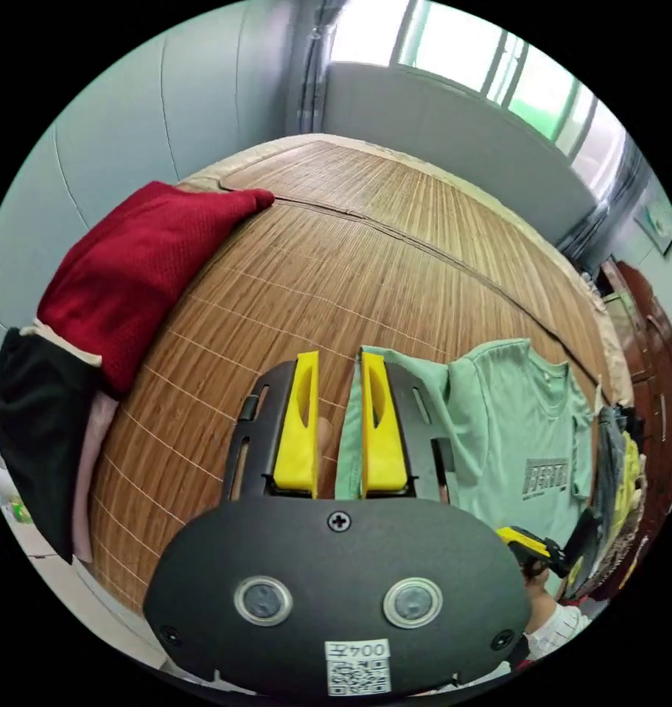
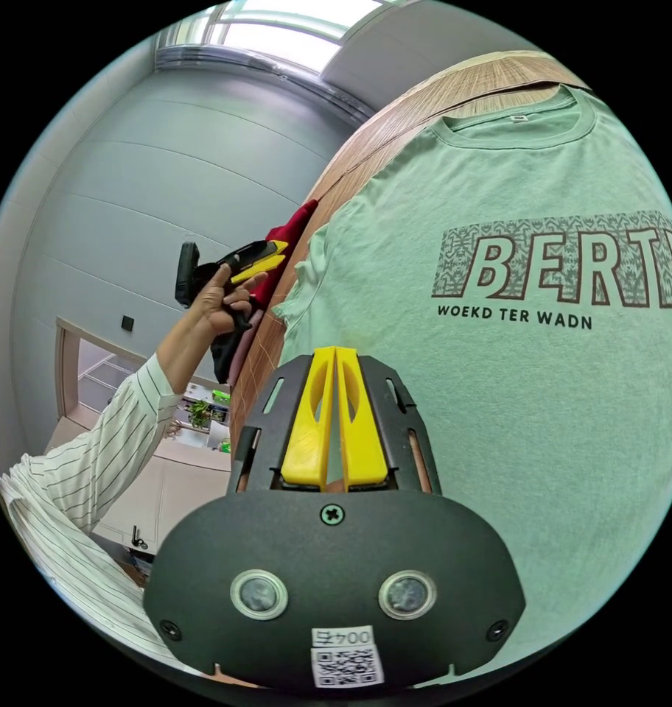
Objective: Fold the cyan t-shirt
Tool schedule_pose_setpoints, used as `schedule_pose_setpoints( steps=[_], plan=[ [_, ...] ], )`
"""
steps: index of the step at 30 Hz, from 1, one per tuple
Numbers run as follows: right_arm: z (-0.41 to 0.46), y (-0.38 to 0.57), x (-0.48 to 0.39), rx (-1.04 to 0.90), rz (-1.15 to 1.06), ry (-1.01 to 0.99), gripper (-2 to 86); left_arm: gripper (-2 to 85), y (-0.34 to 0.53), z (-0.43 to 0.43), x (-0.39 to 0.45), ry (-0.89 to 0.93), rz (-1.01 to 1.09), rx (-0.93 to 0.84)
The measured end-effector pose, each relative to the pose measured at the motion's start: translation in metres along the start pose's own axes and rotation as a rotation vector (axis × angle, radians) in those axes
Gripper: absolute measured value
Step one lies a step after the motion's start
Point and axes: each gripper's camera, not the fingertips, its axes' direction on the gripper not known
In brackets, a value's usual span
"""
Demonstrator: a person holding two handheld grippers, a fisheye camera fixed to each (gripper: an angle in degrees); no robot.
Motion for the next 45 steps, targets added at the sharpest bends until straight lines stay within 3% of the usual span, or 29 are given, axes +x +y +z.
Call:
schedule_pose_setpoints(
  steps=[8, 12, 15, 19, 22, 26, 32, 35, 39, 42, 45],
  plan=[
    [0.0, 0.009, 0.003, 0.001, -0.002, 0.007, -0.7, 14.2, -0.011, 0.023, 0.035, -0.184, 0.261, 0.076],
    [-0.001, 0.012, 0.004, 0.002, -0.003, 0.007, -0.7, 14.6, -0.029, 0.062, 0.051, -0.26, 0.355, -0.063],
    [-0.001, 0.014, 0.005, 0.004, -0.005, 0.01, -0.7, 12.6, -0.021, 0.069, 0.051, -0.248, 0.373, -0.052],
    [-0.003, 0.017, 0.006, 0.005, -0.007, 0.012, -0.7, 4.7, -0.002, 0.067, 0.056, -0.427, 0.416, 0.013],
    [-0.004, 0.018, 0.006, 0.004, -0.007, 0.014, -0.7, 3.4, 0.0, 0.047, 0.035, -0.402, 0.28, 0.091],
    [-0.007, 0.019, 0.007, 0.004, -0.008, 0.017, -0.7, 3.1, -0.004, 0.037, -0.001, -0.369, 0.144, 0.058],
    [-0.011, 0.019, 0.007, 0.003, -0.008, 0.021, -0.7, 7.5, 0.012, -0.001, -0.068, -0.094, -0.036, 0.041],
    [-0.014, 0.019, 0.007, 0.002, -0.008, 0.025, -0.7, 9.6, 0.049, -0.014, -0.078, 0.064, -0.01, 0.02],
    [-0.017, 0.018, 0.007, 0.0, -0.008, 0.031, -0.8, 9.7, 0.123, -0.039, -0.073, 0.176, 0.1, 0.174],
    [-0.02, 0.017, 0.007, -0.001, -0.008, 0.033, -0.8, 9.6, 0.167, -0.05, -0.058, 0.102, 0.274, 0.331],
    [-0.023, 0.016, 0.006, -0.001, -0.009, 0.035, -0.8, 9.5, 0.185, -0.035, -0.048, -0.023, 0.383, 0.298]
  ],
)
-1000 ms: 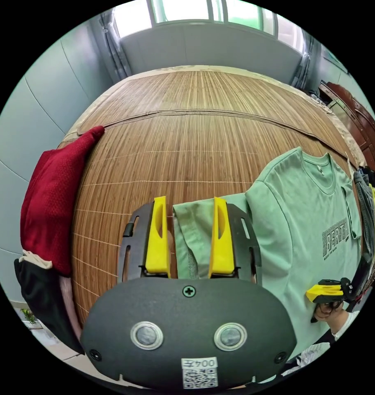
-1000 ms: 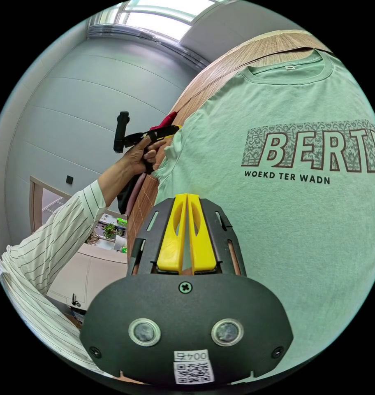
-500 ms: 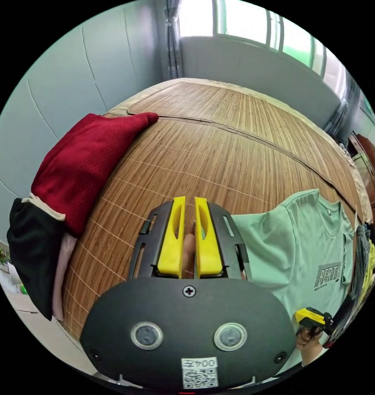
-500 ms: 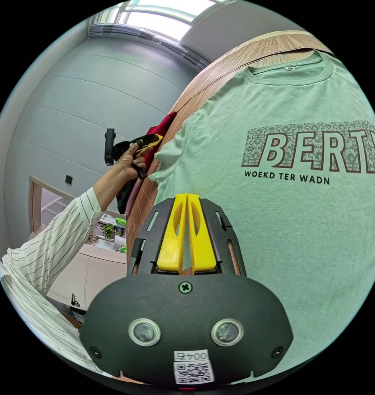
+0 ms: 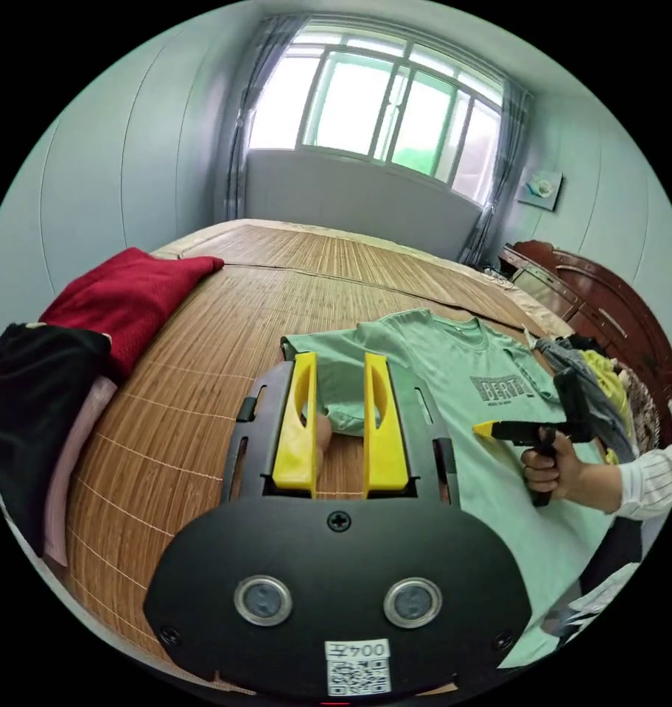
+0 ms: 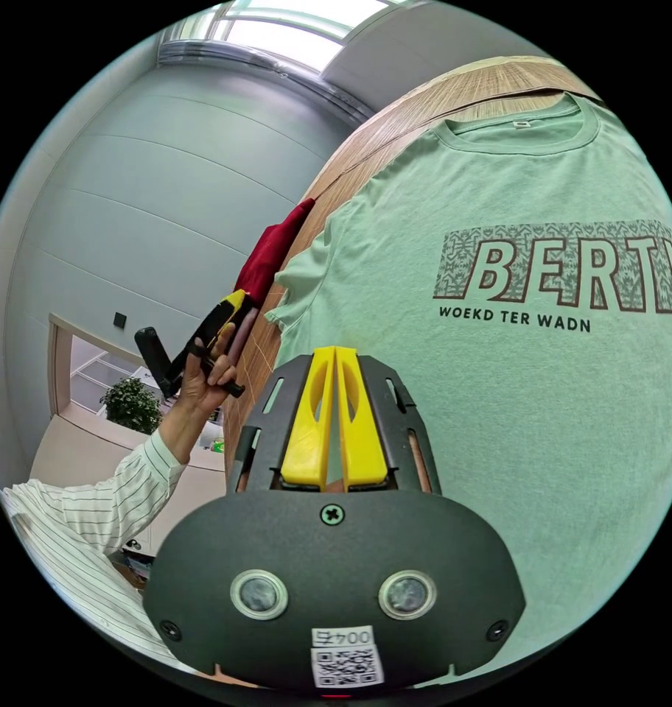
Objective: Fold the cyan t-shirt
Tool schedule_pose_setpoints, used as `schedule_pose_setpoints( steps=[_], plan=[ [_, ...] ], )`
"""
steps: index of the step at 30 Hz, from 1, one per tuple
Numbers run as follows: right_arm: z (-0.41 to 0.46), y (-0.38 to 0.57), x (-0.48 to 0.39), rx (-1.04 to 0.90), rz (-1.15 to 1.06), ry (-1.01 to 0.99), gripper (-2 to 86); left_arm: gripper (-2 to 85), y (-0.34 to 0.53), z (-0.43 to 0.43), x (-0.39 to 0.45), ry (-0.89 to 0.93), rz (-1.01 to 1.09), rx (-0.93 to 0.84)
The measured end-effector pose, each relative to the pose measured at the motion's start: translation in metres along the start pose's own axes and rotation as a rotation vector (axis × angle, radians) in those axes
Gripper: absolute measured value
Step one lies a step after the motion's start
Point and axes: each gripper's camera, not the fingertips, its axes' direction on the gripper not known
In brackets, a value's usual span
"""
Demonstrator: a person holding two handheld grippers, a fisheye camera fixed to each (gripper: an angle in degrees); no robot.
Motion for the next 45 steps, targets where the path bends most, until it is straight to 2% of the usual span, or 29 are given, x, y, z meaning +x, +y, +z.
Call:
schedule_pose_setpoints(
  steps=[3, 10, 17, 20, 23, 26, 31, 35, 40, 43, 45],
  plan=[
    [-0.003, -0.002, 0.0, 0.0, -0.001, 0.002, -0.7, 9.9, 0.01, 0.012, 0.005, 0.027, 0.028, -0.097],
    [-0.012, -0.006, -0.001, 0.002, -0.002, -0.003, -0.7, 13.5, 0.021, 0.032, 0.002, 0.03, -0.181, -0.257],
    [-0.02, -0.013, -0.004, 0.002, -0.004, 0.002, -0.7, 12.6, 0.032, 0.054, 0.013, 0.076, -0.346, -0.274],
    [-0.022, -0.017, -0.007, 0.002, -0.004, 0.004, -0.7, 8.5, 0.038, 0.06, 0.014, 0.104, -0.432, -0.278],
    [-0.025, -0.02, -0.009, 0.004, -0.002, 0.002, -0.7, 3.8, 0.045, 0.054, 0.024, 0.158, -0.488, -0.208],
    [-0.027, -0.024, -0.012, 0.005, 0.001, 0.0, -0.7, 2.9, 0.034, 0.041, 0.064, 0.079, -0.311, -0.181],
    [-0.031, -0.039, -0.023, -0.028, 0.021, 0.01, -0.7, 2.4, 0.006, 0.017, 0.17, -0.057, 0.114, -0.144],
    [-0.076, -0.055, -0.042, 0.094, 0.026, 0.004, -0.6, 2.3, 0.008, 0.016, 0.263, -0.159, 0.474, -0.142],
    [-0.127, -0.064, -0.047, 0.116, 0.029, 0.145, 0.2, 2.4, 0.078, 0.06, 0.397, -0.451, 1.141, -0.192],
    [-0.142, -0.071, -0.053, 0.083, -0.007, 0.243, 3.5, 2.6, 0.133, 0.099, 0.435, -0.612, 1.439, -0.265],
    [-0.141, -0.08, -0.063, 0.042, -0.048, 0.269, 6.6, 2.9, 0.157, 0.113, 0.446, -0.701, 1.534, -0.267]
  ],
)
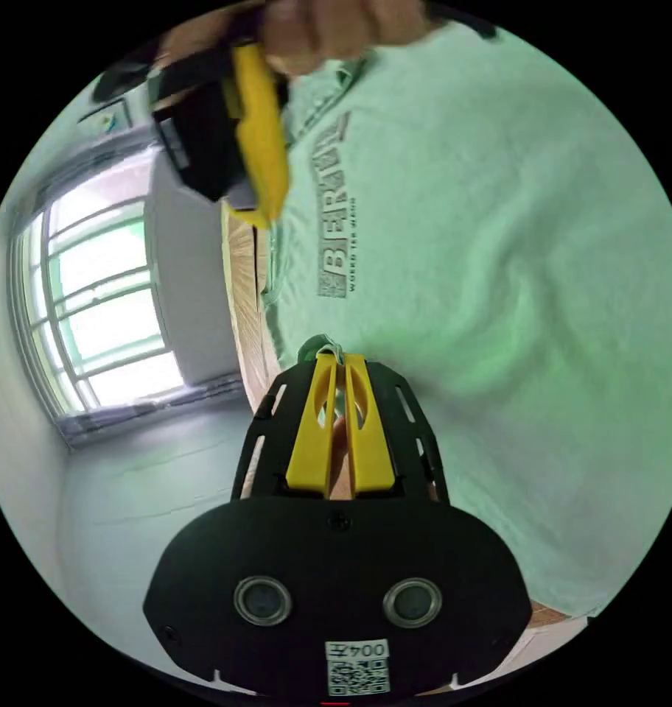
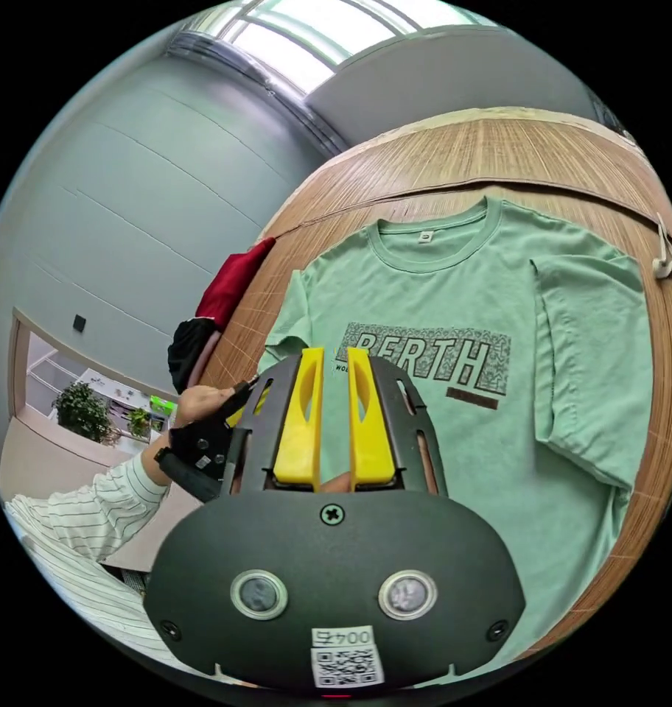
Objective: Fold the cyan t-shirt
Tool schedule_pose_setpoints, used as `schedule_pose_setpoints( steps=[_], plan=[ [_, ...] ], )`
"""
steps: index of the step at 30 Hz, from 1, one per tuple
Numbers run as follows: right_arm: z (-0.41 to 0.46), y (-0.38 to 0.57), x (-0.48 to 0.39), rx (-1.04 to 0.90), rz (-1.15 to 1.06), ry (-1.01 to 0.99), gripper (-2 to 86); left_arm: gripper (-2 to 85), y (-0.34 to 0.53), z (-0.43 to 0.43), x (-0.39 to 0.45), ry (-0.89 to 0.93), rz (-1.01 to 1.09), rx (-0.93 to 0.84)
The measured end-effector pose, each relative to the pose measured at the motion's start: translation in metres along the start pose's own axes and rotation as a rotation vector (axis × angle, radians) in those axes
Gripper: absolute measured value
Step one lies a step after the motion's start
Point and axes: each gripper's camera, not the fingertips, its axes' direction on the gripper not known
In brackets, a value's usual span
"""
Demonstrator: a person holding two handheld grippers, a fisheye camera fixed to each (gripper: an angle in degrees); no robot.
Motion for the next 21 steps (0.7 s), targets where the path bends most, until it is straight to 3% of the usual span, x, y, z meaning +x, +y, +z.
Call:
schedule_pose_setpoints(
  steps=[6, 14, 17, 20, 21],
  plan=[
    [0.016, -0.043, -0.067, -0.107, -0.204, 0.076, 9.6, 4.9, 0.005, -0.008, 0.006, -0.141, -0.125, -0.086],
    [0.062, -0.091, -0.156, -0.187, -0.369, 0.235, 8.6, 7.1, 0.054, -0.018, 0.0, 0.019, -0.353, -0.072],
    [0.09, -0.098, -0.184, -0.228, -0.429, 0.281, 8.2, 5.5, 0.088, -0.011, -0.015, 0.196, -0.576, -0.043],
    [0.129, -0.1, -0.215, -0.293, -0.53, 0.335, 8.2, 4.0, 0.158, 0.022, -0.043, 0.571, -1.03, 0.001],
    [0.137, -0.1, -0.221, -0.302, -0.554, 0.35, 8.3, 3.5, 0.194, 0.044, -0.047, 0.776, -1.253, 0.056]
  ],
)
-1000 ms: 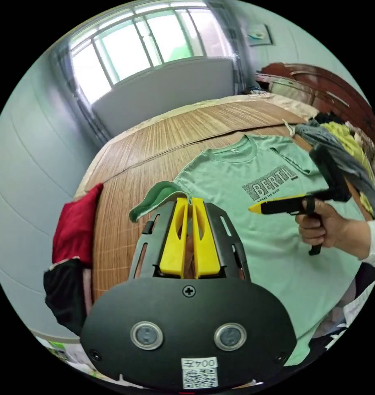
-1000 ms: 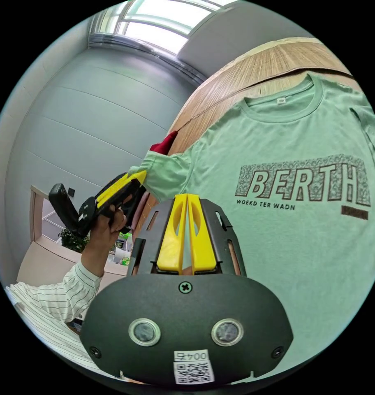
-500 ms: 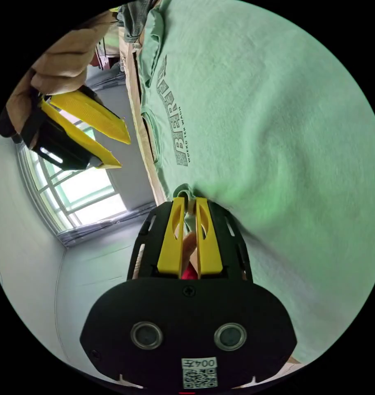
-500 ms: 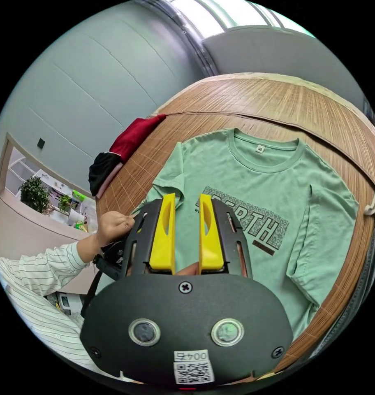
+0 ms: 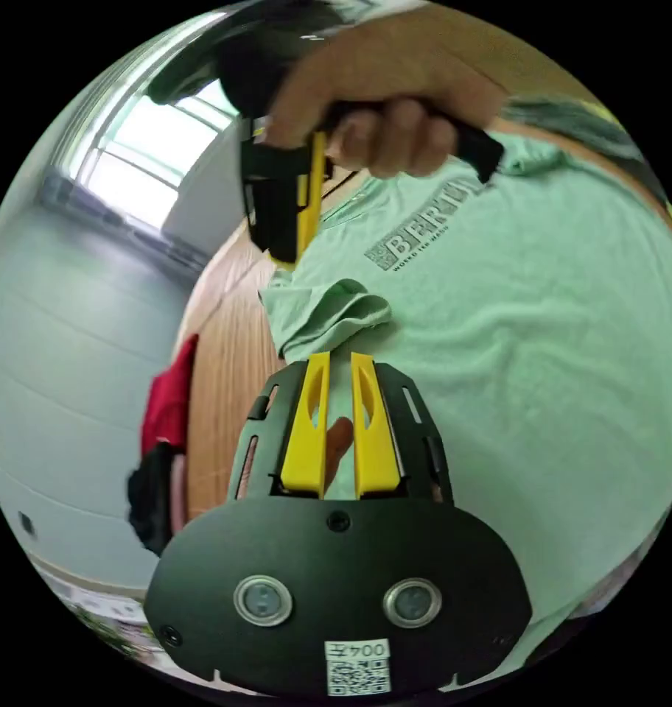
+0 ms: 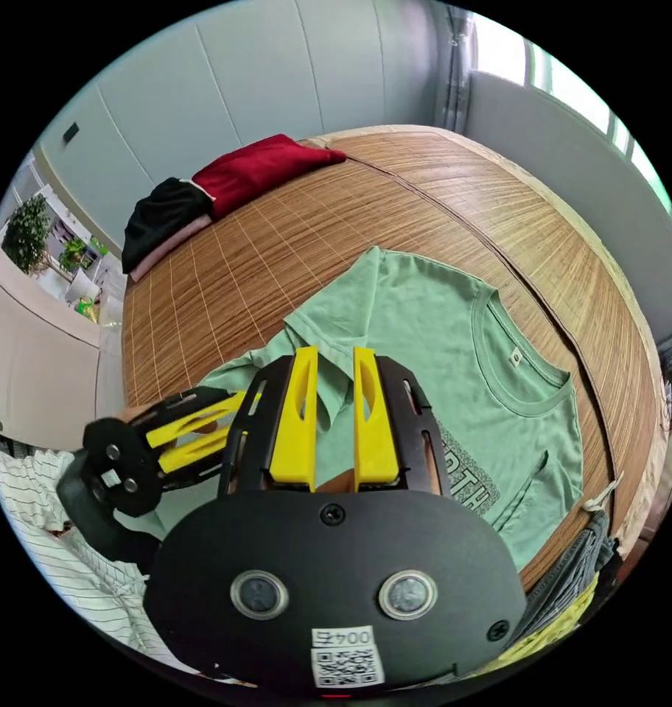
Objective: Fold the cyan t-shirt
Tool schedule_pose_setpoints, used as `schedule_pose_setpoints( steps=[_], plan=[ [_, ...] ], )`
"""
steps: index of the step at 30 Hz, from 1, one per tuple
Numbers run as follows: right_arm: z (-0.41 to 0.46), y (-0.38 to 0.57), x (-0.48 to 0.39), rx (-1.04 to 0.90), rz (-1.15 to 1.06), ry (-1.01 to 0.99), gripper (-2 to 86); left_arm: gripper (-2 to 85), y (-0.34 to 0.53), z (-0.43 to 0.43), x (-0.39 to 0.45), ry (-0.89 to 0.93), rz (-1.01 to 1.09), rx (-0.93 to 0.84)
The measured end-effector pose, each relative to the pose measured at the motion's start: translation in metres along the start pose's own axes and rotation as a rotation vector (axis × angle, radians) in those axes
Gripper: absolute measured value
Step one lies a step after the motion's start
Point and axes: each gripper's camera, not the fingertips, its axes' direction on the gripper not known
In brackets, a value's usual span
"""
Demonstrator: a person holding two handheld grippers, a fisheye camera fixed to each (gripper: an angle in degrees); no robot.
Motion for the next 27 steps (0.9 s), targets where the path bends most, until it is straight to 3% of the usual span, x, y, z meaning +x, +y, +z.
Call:
schedule_pose_setpoints(
  steps=[1, 3, 4, 7, 12, 16, 21, 27],
  plan=[
    [0.008, -0.011, -0.013, -0.01, -0.043, 0.024, 8.4, 3.2, 0.008, 0.002, -0.043, 0.229, -0.215, 0.047],
    [0.018, -0.028, -0.029, -0.015, -0.09, 0.046, 8.6, 2.9, 0.026, 0.011, -0.095, 0.512, -0.469, 0.147],
    [0.025, -0.037, -0.039, -0.016, -0.121, 0.062, 8.7, 2.8, 0.033, 0.014, -0.115, 0.536, -0.537, 0.184],
    [0.044, -0.058, -0.062, -0.054, -0.221, 0.12, 8.9, 2.6, 0.035, 0.019, -0.133, 0.403, -0.526, 0.191],
    [0.067, -0.08, -0.077, -0.129, -0.344, 0.213, 9.3, 2.1, 0.033, 0.032, -0.16, 0.397, -0.547, 0.155],
    [0.071, -0.096, -0.065, -0.164, -0.36, 0.173, 5.9, 2.1, 0.036, 0.048, -0.194, 0.439, -0.628, 0.101],
    [0.065, -0.112, -0.039, -0.145, -0.287, 0.164, 0.9, 2.2, 0.039, 0.055, -0.224, 0.482, -0.68, 0.095],
    [0.035, -0.119, 0.034, -0.042, -0.056, -0.011, 0.0, 1.8, 0.033, 0.054, -0.244, 0.45, -0.669, 0.078]
  ],
)
